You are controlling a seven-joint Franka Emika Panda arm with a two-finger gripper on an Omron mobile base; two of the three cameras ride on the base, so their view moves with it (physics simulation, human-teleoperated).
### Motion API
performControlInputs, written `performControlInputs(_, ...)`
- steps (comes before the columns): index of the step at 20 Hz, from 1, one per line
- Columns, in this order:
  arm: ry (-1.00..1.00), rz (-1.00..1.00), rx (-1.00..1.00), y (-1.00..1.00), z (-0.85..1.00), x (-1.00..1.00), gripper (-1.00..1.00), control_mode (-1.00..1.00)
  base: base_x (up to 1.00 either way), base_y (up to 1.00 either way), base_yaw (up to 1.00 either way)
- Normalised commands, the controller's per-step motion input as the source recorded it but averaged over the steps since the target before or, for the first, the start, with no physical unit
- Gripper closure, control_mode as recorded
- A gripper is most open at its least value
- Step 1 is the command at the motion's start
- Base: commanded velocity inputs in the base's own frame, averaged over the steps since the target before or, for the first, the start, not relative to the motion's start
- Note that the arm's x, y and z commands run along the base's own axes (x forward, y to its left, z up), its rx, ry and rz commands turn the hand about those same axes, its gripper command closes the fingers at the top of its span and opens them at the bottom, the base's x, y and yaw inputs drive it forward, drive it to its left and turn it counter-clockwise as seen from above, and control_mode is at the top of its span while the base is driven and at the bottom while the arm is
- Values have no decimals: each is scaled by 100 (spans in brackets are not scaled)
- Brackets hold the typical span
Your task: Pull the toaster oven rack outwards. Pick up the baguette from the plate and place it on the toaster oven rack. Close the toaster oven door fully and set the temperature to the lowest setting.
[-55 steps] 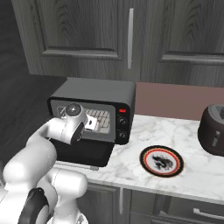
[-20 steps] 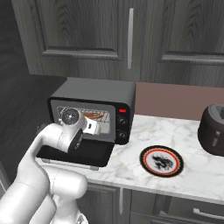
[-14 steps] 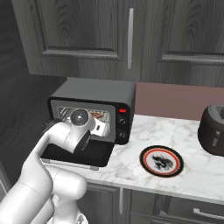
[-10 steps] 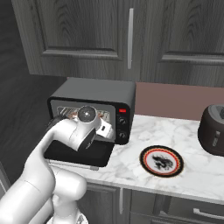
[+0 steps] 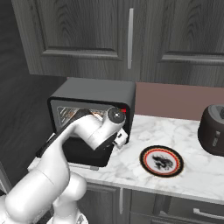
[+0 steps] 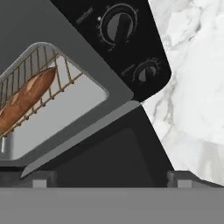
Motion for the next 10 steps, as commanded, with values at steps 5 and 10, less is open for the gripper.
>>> performControlInputs(5, 3, -7, 35, -52, 0, -54, -100, -100, 0, 0, 0)
performControlInputs(10, 0, -1, 25, -23, -20, -66, -100, -100, 0, 0, 0)
